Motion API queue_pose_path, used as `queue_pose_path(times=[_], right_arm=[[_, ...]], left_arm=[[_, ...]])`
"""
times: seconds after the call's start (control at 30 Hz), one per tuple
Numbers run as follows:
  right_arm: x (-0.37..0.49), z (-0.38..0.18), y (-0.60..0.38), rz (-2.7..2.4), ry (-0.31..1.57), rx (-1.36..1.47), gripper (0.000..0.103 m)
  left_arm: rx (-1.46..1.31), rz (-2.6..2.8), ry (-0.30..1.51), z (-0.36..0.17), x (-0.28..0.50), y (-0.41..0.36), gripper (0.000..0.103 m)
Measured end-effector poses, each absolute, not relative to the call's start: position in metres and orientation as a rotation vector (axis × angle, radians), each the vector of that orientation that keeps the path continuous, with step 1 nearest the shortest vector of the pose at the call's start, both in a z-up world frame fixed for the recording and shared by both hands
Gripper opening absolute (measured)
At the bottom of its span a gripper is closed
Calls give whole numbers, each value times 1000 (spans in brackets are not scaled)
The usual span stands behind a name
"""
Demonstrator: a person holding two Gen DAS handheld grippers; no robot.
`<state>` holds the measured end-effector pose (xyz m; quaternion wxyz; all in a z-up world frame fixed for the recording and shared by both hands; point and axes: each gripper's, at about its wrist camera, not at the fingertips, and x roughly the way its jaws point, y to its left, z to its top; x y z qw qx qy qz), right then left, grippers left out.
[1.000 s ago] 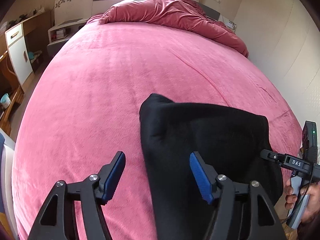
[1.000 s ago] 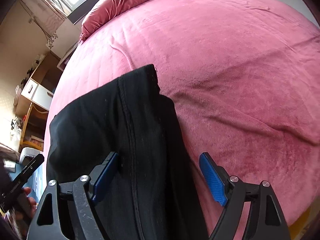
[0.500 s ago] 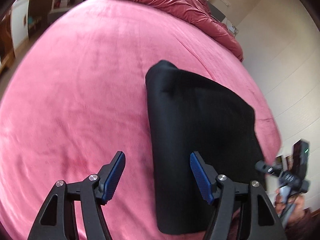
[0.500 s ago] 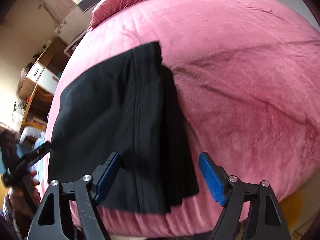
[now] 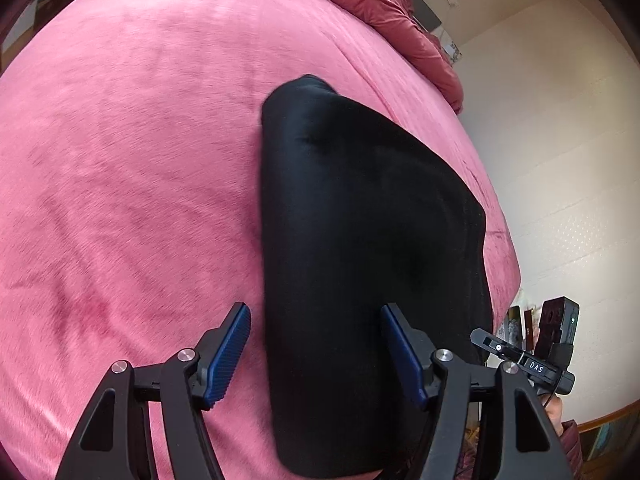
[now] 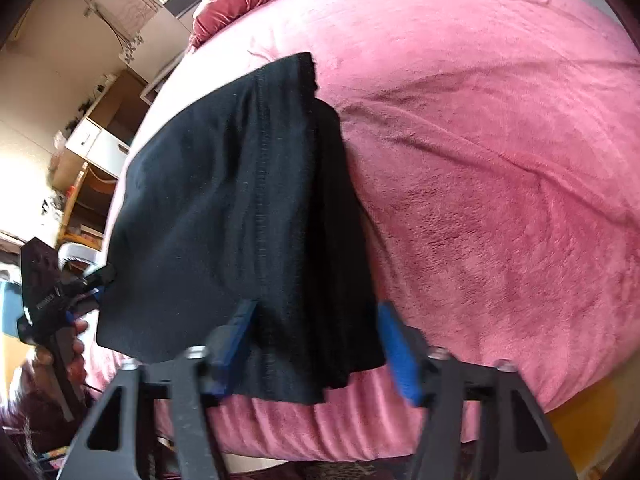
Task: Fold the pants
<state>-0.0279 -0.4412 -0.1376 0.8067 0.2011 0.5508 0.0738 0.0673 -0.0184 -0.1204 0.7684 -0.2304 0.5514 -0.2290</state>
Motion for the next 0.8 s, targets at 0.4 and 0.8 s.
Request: queue_pose_path(times=[0.4, 0.8], right_arm=[[33, -146, -446, 278, 1208, 475, 76], [27, -138, -415, 339, 1212, 408, 43]], left_arm=[[-573, -485, 1239, -135, 80, -26, 70], [-512, -558, 1169, -114, 79, -45, 38]])
